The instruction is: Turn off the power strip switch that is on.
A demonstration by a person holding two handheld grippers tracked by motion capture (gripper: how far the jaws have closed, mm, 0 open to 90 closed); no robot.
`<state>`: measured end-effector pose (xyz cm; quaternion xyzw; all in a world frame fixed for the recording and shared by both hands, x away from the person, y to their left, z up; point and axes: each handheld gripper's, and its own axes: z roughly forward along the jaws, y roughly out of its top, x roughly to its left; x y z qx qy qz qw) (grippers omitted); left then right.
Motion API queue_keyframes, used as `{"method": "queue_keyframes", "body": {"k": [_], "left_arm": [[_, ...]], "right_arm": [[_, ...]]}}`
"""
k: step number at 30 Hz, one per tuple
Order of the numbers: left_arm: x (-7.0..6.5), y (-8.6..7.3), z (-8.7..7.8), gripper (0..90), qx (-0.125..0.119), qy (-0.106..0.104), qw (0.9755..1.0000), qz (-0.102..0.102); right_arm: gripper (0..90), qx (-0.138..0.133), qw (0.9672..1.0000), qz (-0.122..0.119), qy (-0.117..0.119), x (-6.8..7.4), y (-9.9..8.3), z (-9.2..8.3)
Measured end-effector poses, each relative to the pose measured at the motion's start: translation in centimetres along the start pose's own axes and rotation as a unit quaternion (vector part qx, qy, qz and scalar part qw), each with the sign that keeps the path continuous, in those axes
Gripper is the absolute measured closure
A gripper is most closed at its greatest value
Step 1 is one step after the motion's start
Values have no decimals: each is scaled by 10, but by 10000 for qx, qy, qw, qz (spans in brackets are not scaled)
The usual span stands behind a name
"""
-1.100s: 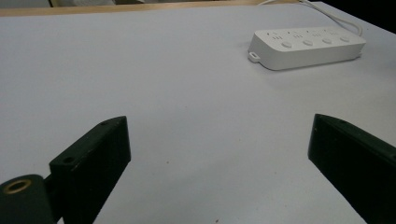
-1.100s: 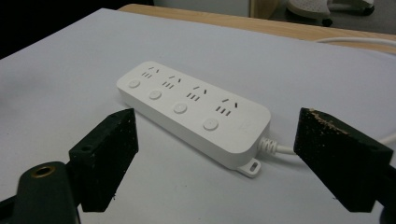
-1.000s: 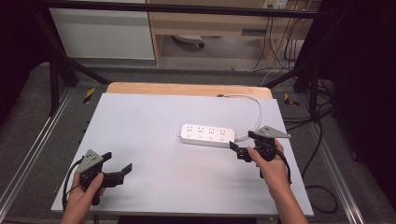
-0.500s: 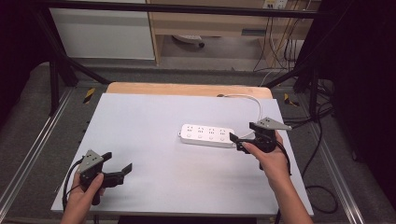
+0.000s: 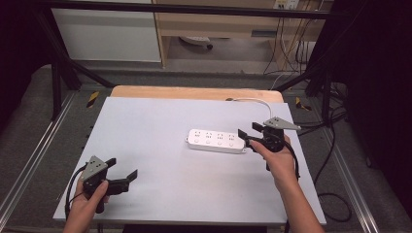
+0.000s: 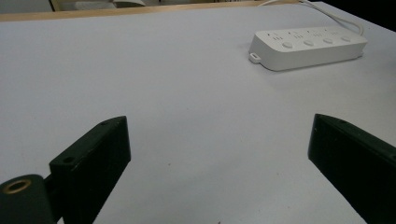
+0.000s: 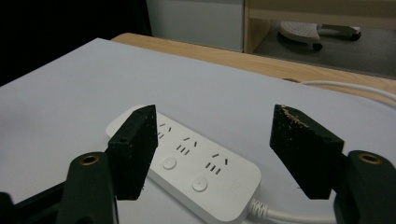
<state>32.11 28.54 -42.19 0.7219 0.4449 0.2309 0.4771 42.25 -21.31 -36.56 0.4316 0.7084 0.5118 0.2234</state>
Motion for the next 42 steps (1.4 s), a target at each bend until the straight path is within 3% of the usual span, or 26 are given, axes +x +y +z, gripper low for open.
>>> {"method": "queue_keyframes", "body": {"k": [4,13,19,25,36,42], "left_arm": [[0,0,0,56,0,-6,10000,1],[0,0,1,56,14,-26,10000,5],[0,0,1,56,19,-27,10000,9],[0,0,1,56,19,-21,10000,11],[0,-1,1,56,25,-18,10000,10],[0,-1,2,56,31,-25,10000,7]], "right_arm": [[393,-107,9999,91,-27,-3,1,1],[468,-247,9997,34,-3,0,6,4],[511,-20,9999,-109,-109,3,7,12],[604,151,9997,-215,8,5,6,25],[681,417,9987,-277,-101,5,0,43],[765,540,9982,-273,-56,4,-2,49]]}}
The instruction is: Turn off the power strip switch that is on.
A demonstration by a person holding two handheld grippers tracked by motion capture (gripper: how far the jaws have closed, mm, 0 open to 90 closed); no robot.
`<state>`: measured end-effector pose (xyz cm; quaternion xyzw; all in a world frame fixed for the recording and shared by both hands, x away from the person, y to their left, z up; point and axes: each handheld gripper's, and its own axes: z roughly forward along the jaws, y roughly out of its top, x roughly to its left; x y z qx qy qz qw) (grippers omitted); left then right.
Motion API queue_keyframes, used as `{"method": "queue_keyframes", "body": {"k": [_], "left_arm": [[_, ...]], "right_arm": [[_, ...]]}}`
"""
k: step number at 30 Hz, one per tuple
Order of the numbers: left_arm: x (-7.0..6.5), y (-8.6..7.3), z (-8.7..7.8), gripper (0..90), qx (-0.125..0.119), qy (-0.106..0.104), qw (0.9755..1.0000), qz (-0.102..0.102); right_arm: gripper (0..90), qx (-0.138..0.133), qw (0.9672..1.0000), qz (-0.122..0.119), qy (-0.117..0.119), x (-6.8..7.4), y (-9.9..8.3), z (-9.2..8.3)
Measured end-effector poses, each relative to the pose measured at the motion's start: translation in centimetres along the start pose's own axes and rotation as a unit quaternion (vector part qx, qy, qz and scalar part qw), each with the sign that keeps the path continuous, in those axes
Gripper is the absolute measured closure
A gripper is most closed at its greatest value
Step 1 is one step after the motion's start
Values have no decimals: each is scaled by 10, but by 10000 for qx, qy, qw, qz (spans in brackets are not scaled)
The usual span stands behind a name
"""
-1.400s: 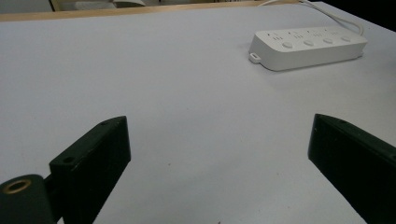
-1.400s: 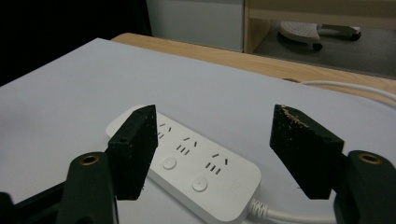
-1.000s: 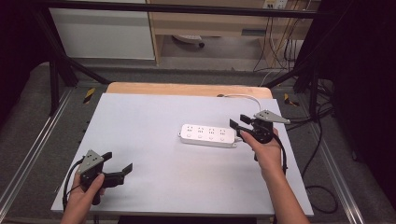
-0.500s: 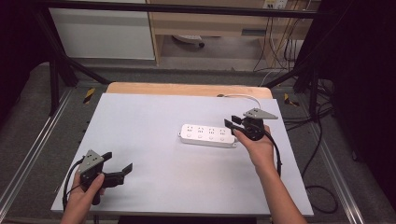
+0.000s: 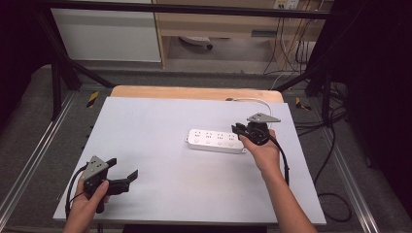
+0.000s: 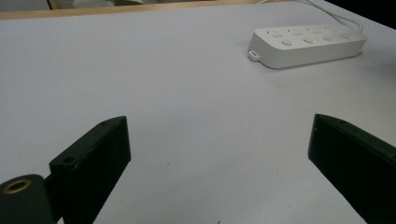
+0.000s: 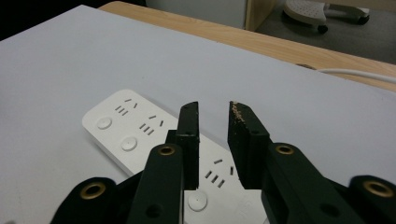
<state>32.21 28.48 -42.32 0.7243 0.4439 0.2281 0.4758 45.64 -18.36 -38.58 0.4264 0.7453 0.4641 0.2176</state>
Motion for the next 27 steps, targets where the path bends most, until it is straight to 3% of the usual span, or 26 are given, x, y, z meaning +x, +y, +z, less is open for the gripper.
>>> {"method": "queue_keyframes", "body": {"k": [18,27], "left_arm": [[0,0,0,56,3,15,10000,7],[1,0,0,56,0,46,10000,23]], "right_arm": [[863,300,9994,-191,33,3,-6,14],[886,455,9988,-138,59,4,-10,23]]}}
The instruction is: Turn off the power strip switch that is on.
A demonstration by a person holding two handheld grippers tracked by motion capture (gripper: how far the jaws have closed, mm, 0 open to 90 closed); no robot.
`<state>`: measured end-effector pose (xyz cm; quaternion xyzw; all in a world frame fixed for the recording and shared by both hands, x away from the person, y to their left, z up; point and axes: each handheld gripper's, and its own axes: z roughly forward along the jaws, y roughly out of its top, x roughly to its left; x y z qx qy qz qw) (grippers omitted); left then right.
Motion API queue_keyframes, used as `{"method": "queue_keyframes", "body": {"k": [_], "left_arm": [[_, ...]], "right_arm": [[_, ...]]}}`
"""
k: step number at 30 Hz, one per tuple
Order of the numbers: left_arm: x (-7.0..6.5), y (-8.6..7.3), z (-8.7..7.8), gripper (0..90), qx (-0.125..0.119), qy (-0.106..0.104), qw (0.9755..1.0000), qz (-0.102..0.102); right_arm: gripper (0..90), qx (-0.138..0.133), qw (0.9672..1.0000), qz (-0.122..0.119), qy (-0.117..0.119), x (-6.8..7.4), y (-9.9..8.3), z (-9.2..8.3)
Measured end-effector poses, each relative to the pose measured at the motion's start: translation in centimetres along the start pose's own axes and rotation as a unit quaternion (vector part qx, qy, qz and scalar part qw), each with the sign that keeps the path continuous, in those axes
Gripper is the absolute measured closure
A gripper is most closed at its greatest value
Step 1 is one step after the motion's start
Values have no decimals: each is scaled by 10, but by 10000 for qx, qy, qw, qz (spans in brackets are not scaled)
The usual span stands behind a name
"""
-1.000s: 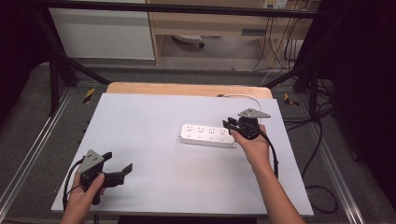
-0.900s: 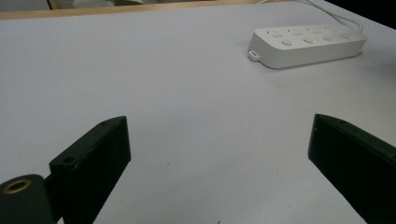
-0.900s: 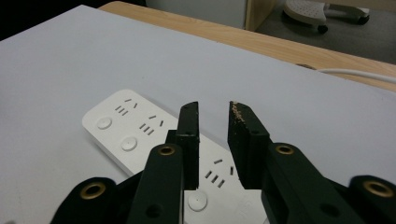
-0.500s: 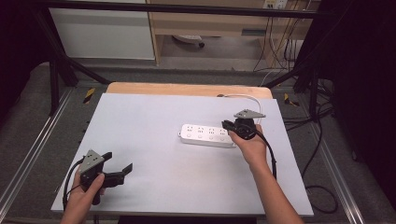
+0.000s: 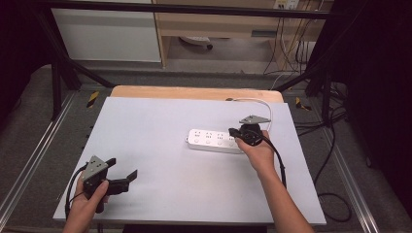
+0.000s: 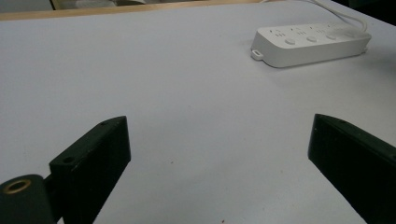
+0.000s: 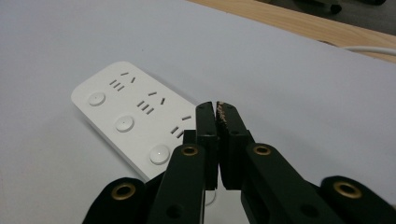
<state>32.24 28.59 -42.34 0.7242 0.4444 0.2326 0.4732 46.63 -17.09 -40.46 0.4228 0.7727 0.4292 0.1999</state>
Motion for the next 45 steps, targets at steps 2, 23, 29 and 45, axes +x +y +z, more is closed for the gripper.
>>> {"method": "queue_keyframes", "body": {"k": [2,23,29,45], "left_arm": [[0,0,0,56,4,2,10000,5],[0,0,0,56,33,-3,10000,29],[0,0,0,56,34,-5,10000,42],[0,0,0,56,46,-5,10000,53]], "right_arm": [[888,39,10000,2,10,1,-1,2],[900,279,9993,-192,163,9,-5,12],[900,340,9992,-117,156,8,-6,14],[896,386,9990,-91,208,12,-10,20]]}}
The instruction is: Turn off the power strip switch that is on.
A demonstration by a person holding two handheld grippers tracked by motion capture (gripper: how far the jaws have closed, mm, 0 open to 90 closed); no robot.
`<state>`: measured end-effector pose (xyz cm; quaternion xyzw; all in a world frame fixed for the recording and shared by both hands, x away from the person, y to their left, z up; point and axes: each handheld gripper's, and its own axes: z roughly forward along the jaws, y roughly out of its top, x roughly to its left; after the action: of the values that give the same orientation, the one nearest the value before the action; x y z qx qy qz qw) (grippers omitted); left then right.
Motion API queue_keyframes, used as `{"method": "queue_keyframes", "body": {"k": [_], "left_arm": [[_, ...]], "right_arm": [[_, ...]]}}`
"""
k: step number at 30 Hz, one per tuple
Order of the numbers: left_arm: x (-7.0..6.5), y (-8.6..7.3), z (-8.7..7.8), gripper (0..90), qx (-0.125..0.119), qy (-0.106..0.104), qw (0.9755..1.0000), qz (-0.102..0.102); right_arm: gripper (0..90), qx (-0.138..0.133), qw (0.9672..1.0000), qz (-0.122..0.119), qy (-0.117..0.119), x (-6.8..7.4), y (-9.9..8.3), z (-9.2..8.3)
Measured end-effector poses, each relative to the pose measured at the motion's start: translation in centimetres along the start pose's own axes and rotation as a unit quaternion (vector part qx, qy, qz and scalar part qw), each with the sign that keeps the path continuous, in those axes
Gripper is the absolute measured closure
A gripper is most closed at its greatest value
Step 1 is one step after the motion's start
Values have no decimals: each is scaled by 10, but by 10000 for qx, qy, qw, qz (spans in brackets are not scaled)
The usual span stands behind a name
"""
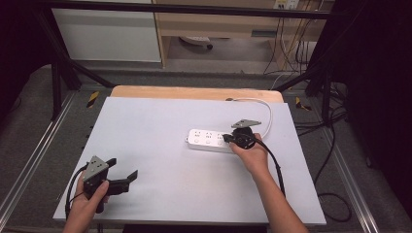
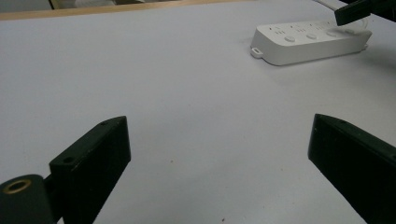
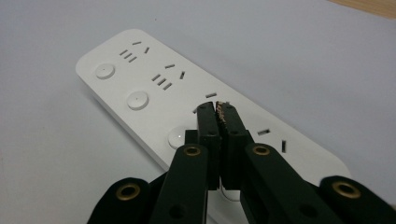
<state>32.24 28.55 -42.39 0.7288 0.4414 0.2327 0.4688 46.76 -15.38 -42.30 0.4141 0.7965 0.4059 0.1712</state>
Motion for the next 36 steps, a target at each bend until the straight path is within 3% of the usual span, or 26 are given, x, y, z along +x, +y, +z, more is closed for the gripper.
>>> {"method": "queue_keyframes", "body": {"k": [12,36], "left_arm": [[0,0,0,56,4,2,10000,3],[0,0,0,56,4,8,10000,23]], "right_arm": [[900,-221,9997,-89,74,9,-1,5],[900,-261,9996,-79,92,16,-6,11]]}}
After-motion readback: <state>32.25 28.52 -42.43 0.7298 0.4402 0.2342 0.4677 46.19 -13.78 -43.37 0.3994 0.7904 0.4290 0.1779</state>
